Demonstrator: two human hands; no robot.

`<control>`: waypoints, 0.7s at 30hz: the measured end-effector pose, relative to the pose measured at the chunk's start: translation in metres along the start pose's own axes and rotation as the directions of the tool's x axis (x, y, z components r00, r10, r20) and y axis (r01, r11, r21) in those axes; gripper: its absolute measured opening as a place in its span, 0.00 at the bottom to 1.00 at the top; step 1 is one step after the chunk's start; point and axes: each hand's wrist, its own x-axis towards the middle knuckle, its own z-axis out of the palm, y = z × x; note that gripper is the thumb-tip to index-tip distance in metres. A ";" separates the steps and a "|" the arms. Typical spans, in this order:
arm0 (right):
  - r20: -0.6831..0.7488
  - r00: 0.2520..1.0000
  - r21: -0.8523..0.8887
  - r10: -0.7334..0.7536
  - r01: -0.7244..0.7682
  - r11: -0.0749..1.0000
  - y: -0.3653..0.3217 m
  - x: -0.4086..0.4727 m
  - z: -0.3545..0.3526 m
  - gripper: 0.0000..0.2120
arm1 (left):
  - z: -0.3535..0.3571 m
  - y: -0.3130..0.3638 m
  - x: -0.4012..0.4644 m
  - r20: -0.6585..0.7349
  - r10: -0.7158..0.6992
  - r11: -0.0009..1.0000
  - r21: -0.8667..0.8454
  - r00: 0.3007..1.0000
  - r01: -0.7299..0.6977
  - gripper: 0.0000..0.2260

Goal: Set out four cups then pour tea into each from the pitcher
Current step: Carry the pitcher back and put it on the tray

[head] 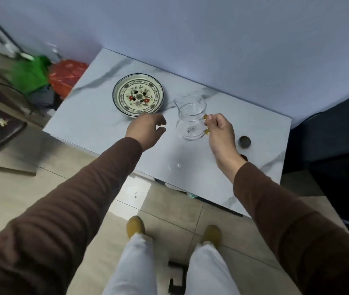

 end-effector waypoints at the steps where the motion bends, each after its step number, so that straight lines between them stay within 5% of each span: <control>1: -0.010 1.000 -0.003 0.010 -0.010 1.000 -0.011 -0.005 0.013 0.14 | -0.014 -0.013 -0.002 0.000 0.011 1.000 0.006 1.000 -0.011 0.09; 21: 0.108 0.973 -0.072 0.202 -0.195 0.978 -0.061 0.067 0.178 0.15 | -0.092 -0.167 0.100 0.182 -0.020 0.999 0.033 0.983 0.014 0.10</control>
